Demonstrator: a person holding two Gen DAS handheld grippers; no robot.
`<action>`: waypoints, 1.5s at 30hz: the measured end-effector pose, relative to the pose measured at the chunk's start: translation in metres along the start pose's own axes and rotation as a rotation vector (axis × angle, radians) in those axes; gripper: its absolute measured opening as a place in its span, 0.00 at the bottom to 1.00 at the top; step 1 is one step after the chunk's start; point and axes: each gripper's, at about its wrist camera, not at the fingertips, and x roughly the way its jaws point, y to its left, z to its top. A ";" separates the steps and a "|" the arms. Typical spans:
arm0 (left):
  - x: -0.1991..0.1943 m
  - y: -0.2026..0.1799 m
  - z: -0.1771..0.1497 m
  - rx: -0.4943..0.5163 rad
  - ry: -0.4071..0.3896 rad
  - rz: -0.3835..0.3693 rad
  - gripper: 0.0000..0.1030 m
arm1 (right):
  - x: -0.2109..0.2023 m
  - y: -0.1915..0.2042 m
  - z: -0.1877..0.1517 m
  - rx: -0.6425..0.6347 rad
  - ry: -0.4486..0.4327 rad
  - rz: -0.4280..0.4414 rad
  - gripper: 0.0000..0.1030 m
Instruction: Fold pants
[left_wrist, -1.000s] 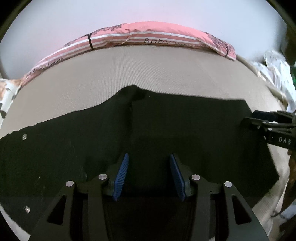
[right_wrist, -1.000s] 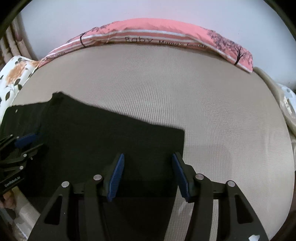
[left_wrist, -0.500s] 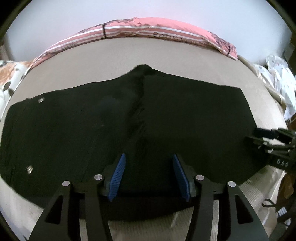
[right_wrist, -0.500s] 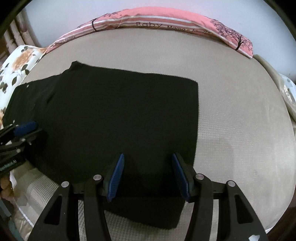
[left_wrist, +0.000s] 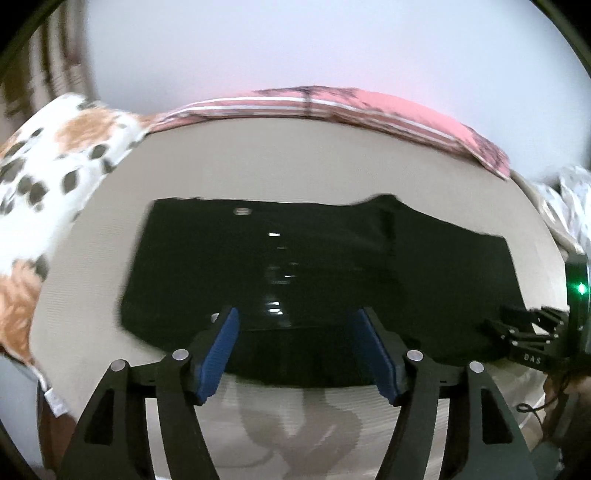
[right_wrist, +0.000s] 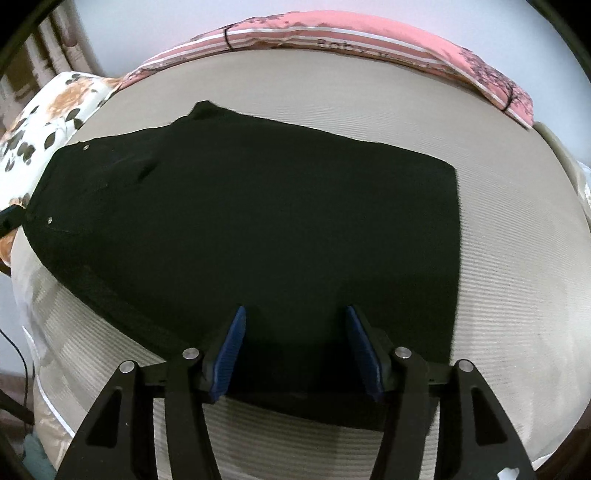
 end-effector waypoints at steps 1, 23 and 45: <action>-0.002 0.009 -0.001 -0.019 -0.002 -0.001 0.65 | 0.001 0.004 0.001 -0.008 0.000 0.002 0.54; 0.014 0.175 -0.042 -0.585 0.111 -0.241 0.66 | 0.012 0.078 0.031 -0.072 0.049 0.199 0.55; 0.077 0.207 -0.052 -0.763 0.086 -0.560 0.66 | -0.009 0.077 0.051 0.026 -0.021 0.254 0.61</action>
